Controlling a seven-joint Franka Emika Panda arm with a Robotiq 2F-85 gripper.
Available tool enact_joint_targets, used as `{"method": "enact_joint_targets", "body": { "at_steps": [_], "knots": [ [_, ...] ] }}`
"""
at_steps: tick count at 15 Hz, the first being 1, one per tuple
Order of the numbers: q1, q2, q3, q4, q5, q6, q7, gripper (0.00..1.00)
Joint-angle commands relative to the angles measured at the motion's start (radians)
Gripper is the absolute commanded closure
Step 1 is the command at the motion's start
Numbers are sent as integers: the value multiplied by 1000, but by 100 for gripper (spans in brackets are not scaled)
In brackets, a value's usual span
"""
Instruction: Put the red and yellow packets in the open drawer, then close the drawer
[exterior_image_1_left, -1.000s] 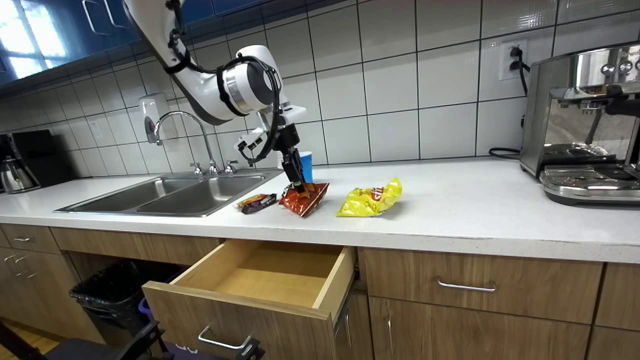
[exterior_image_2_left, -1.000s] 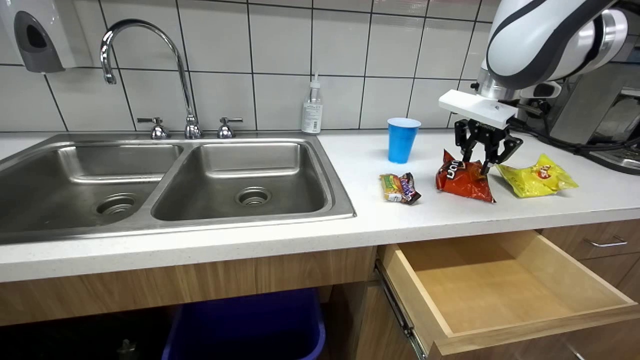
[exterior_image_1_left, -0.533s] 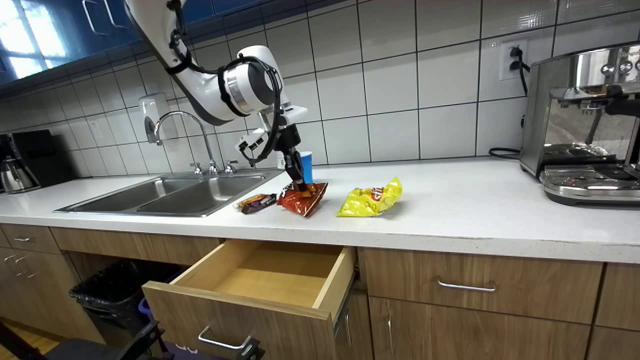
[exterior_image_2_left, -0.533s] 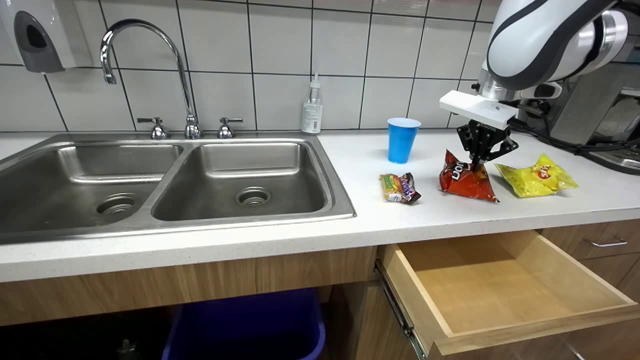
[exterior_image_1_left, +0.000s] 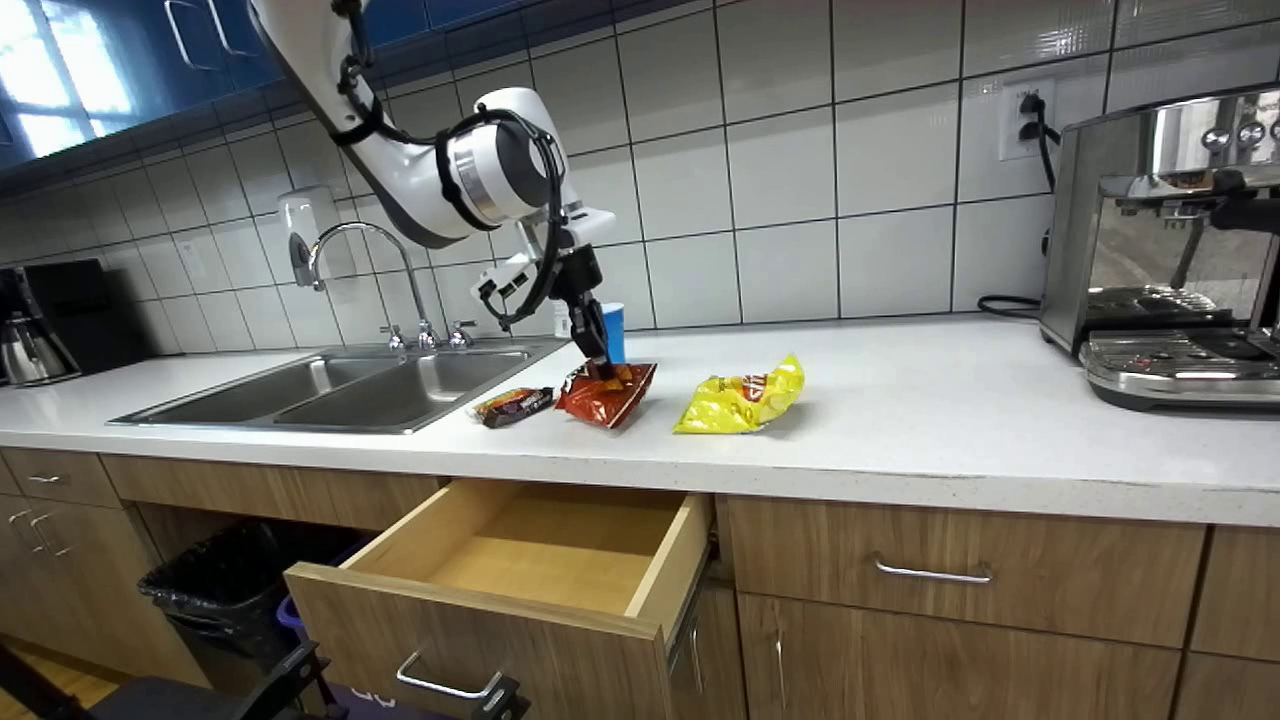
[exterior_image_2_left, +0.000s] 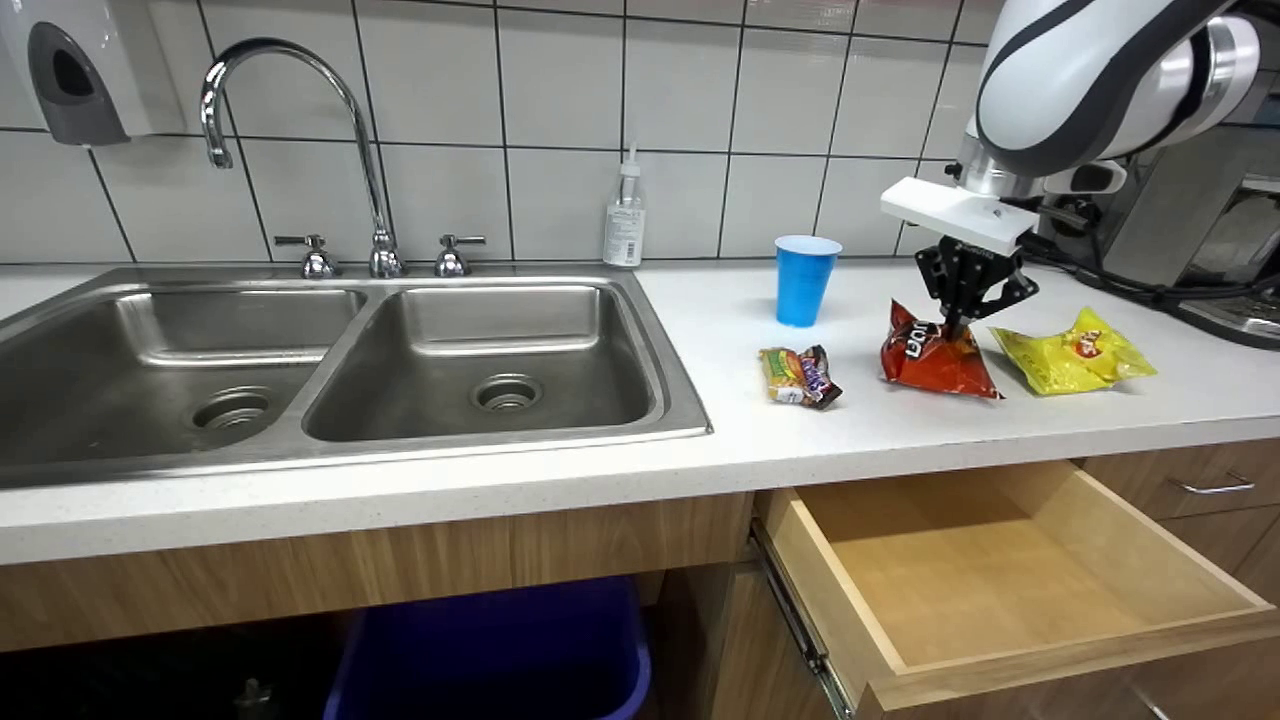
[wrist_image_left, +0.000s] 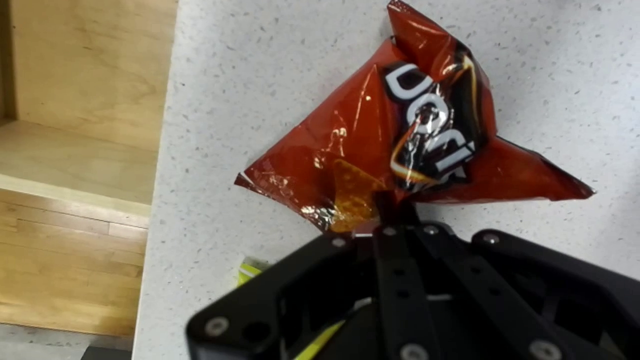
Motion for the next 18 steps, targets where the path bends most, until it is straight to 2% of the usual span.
{"method": "enact_joint_targets", "body": {
  "at_steps": [1, 8, 18],
  "knots": [
    [4, -61, -6, -30, 9, -23, -27, 100],
    [-21, -182, 5, -142, 14, -14, -110, 100],
    [-91, -402, 15, -364, 22, -29, -327, 100]
  ]
}}
